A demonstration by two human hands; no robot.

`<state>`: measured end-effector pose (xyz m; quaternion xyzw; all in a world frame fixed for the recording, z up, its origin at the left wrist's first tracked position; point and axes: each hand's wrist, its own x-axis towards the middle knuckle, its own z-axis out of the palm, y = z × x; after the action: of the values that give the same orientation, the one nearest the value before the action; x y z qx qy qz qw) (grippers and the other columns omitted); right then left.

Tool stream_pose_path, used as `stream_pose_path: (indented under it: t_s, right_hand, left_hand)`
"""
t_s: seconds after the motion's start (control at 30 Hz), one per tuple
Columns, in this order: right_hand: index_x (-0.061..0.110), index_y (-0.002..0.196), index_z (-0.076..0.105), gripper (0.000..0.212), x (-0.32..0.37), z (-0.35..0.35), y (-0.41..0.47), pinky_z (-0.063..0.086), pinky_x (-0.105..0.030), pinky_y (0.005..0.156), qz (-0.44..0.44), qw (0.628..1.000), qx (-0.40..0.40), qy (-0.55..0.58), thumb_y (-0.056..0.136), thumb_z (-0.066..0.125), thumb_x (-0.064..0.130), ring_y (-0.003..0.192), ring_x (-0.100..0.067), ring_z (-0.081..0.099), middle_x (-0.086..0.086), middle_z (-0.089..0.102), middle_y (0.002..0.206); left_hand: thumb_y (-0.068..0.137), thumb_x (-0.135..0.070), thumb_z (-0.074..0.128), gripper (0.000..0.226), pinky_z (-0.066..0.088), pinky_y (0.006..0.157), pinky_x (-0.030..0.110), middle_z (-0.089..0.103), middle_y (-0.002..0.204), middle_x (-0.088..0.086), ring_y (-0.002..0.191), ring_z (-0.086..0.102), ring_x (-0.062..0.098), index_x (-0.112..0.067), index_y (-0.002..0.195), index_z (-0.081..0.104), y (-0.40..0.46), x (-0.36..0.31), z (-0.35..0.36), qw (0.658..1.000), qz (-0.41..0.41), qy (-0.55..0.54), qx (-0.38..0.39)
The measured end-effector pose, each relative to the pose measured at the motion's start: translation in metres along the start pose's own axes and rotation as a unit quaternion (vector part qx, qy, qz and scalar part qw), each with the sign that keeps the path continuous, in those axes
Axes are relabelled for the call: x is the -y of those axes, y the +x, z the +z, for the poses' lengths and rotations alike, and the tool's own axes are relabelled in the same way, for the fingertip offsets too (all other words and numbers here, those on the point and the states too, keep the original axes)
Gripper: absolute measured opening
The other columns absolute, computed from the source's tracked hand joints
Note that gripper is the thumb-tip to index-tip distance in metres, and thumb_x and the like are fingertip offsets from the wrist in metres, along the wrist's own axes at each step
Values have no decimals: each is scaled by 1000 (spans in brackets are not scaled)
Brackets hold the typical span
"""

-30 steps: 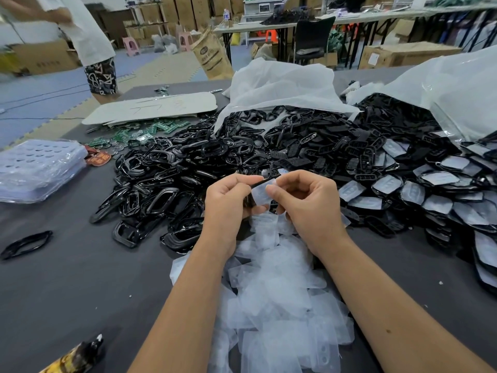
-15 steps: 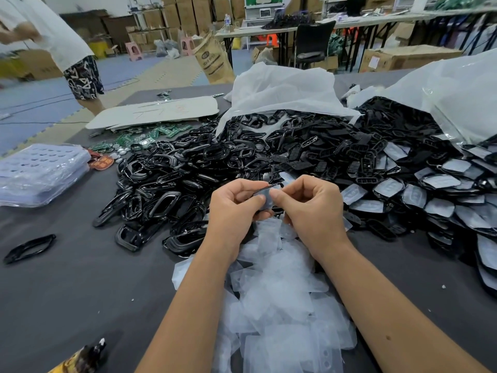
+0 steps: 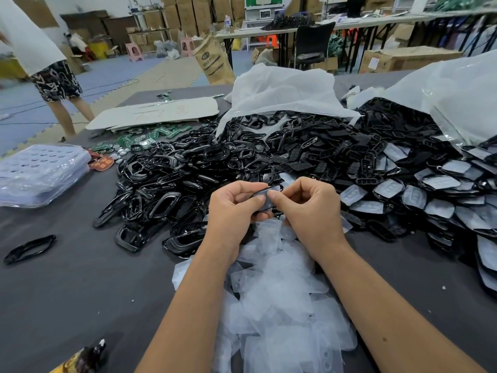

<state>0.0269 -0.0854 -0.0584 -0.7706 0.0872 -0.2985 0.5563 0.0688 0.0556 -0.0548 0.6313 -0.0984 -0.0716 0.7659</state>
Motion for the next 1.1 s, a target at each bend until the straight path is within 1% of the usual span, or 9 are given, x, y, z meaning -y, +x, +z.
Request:
stream_pose_path:
  t_s: [0.17, 0.23, 0.3, 0.47, 0.6, 0.73, 0.8, 0.9, 1.1]
  right_hand:
    - [19, 67, 65, 30, -3, 1, 2, 50, -32, 52, 16, 1000, 7, 12, 78, 91, 30, 52, -24, 64, 0, 67, 58]
    - [19, 77, 65, 28, -4, 0, 2, 53, -38, 56, 26, 999, 12, 32, 77, 91, 29, 57, -27, 64, -3, 69, 64]
    - [20, 87, 66, 27, -4, -2, 3, 54, -39, 59, 39, 997, 32, 63, 79, 91, 25, 59, -23, 63, -6, 71, 72]
    - [8, 93, 69, 21, -2, -5, 5, 46, -20, 48, 61, 984, 80, 146, 83, 87, 12, 52, -12, 61, -3, 71, 70]
    - [4, 93, 69, 13, 0, -8, 4, 45, -20, 45, 76, 972, 91, 202, 89, 81, 9, 54, -11, 63, -1, 70, 69]
    - [3, 92, 70, 7, 1, -9, 4, 46, -21, 44, 74, 973, 94, 195, 92, 76, 7, 54, -10, 63, -2, 71, 70]
    - [3, 91, 71, 7, 1, -9, 4, 45, -20, 45, 66, 977, 87, 186, 92, 77, 5, 54, -8, 62, -1, 70, 69]
    - [3, 89, 71, 7, 0, -6, 4, 46, -17, 48, 48, 982, 71, 169, 90, 78, 5, 55, -8, 64, 0, 71, 67]
    - [5, 88, 72, 6, 0, -4, 3, 49, -18, 50, 36, 985, 64, 154, 89, 78, 3, 58, -11, 67, -2, 73, 69]
  left_hand:
    - [93, 10, 63, 29, 60, 64, 27, 79, 87, 13, 73, 73, 16, -14, 88, 79, 0, 1, -2, 1000, 5, -11, 7]
    - [93, 10, 64, 33, 59, 65, 29, 78, 88, 14, 69, 71, 16, -18, 84, 80, 1, 2, -2, 1000, 5, -15, 12]
    - [93, 9, 64, 34, 58, 64, 29, 78, 87, 15, 65, 68, 16, -18, 84, 81, 1, 1, -2, 1000, 5, -18, 17]
    - [93, 9, 63, 28, 56, 60, 26, 77, 89, 19, 63, 65, 20, -13, 90, 80, 0, 0, -2, 999, 4, -25, 22]
    - [94, 9, 62, 29, 54, 58, 23, 77, 90, 18, 62, 63, 21, -14, 92, 80, 0, -1, -2, 999, 8, -37, 37]
    - [94, 8, 62, 30, 53, 57, 22, 76, 88, 17, 64, 64, 25, -16, 91, 80, -2, -1, -3, 999, 12, -31, 37]
    - [94, 6, 63, 25, 53, 57, 23, 76, 85, 17, 65, 63, 26, -13, 93, 79, -2, -1, -3, 999, 13, -27, 34]
    - [93, 6, 67, 18, 54, 57, 22, 75, 80, 13, 59, 63, 19, -9, 97, 76, -3, 0, -2, 999, 19, -13, 37]
    - [92, 11, 65, 21, 52, 55, 20, 74, 76, 9, 55, 61, 14, -7, 100, 74, -1, 1, -2, 999, 21, -2, 27]
